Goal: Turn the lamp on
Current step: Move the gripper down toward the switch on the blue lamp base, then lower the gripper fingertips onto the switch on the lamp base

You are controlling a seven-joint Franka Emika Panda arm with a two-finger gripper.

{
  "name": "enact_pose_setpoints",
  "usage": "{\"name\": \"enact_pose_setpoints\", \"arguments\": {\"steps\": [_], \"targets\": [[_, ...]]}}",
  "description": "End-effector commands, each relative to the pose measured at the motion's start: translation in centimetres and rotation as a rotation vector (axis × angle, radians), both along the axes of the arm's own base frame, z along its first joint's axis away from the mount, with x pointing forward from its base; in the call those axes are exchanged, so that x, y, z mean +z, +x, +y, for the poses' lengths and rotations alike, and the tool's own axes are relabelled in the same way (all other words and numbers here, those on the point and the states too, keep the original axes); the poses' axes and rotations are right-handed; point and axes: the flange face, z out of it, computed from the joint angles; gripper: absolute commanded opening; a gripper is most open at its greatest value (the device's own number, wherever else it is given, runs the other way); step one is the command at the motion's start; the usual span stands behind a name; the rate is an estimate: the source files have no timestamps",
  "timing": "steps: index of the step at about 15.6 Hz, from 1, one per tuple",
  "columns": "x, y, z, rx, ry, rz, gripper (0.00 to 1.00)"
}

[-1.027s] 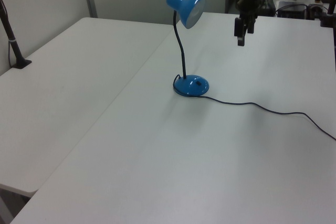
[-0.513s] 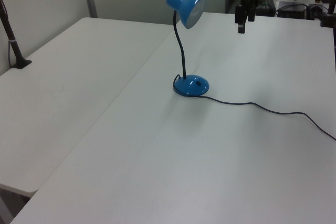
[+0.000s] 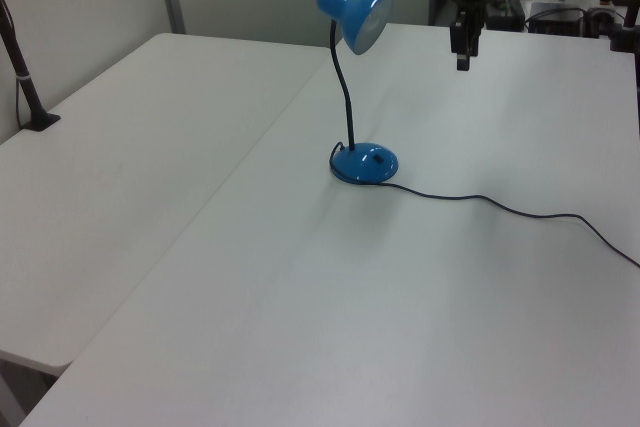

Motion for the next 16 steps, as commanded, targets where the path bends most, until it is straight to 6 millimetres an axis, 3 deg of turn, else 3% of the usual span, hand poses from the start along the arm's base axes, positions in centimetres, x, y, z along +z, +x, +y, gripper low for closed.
{"name": "enact_pose_setpoints", "arguments": {"steps": [1,6,9,16], "targets": [[-3.3,-1.5,2.8,0.059,0.016,-0.101,0.0],[-6.9,0.3,5.8,0.04,0.044,-0.29,0.0],[-9.7,2.4,6.9,-0.007,0.055,-0.338,0.0],[-14.9,5.0,9.3,-0.084,0.052,-0.348,0.0]]}}
